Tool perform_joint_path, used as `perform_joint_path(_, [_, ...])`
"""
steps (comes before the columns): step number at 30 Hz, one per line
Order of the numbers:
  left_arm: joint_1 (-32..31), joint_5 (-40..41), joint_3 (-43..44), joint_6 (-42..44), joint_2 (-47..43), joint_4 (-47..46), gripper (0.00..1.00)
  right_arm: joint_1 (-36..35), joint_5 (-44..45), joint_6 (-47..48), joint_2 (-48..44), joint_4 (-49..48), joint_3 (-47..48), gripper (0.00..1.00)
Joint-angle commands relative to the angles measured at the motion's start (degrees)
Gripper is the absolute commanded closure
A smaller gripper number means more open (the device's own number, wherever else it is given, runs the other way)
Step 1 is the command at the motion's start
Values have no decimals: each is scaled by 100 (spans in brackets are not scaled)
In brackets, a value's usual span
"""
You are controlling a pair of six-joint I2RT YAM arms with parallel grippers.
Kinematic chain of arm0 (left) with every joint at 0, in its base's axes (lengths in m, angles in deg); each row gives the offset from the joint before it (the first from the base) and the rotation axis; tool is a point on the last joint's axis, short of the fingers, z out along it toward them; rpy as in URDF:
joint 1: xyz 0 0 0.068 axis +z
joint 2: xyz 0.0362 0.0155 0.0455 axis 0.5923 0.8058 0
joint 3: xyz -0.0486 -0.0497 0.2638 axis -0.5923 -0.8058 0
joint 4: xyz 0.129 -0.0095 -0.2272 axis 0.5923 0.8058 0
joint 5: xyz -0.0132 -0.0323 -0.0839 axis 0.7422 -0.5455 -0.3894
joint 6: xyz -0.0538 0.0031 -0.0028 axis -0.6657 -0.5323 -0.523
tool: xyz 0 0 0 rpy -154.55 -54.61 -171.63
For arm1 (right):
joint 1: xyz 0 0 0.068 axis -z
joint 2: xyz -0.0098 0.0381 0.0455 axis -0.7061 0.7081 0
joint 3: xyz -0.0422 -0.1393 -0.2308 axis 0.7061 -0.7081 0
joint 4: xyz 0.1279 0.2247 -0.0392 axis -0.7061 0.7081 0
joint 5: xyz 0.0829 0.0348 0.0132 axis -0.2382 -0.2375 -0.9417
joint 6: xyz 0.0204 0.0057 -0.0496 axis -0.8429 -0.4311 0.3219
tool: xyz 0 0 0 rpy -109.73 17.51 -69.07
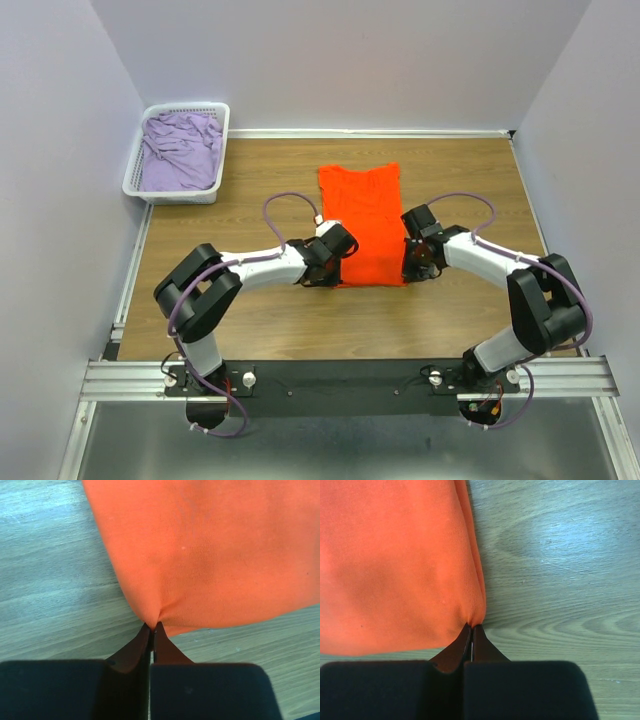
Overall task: Fold and stack the t-shirts
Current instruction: Fold the tshirt
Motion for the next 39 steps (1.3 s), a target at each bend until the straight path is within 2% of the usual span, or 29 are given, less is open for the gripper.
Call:
perform_joint_path(1, [-107,23,-373,-121,271,631,100,-23,230,174,132,266,-430,100])
perform_joint_path(6, [-353,-81,-460,-103,-79,1096,100,-75,-288,157,-508,554,-817,100])
perform_joint_path(9, [-739,-370,-575,-155,-510,1544,100,-365,-763,-1,-1009,1310,-502,99])
perform_joint_path(14, [-1380,-749,-671,-559,-1484,2467,100,-542,-912,-107,-1898,2697,-272,99])
perform_joint_path(19, [-1425,-1067,-392,-587,-1882,2793,100,-542,-1045,-142,-2417,3218,-107,99])
perform_joint_path(24, [-812,-952,49,-105,-1873,2873,100,-542,9,-90,-1971,3395,1165,99])
perform_joint_path(32, [182,-952,496,565,-2102,2688,100,-533,221,218,-960,3263,2564,99])
perform_joint_path(39, [613,-987,858,890,-2093,2600,100,-533,309,438,-327,3263,3409,99])
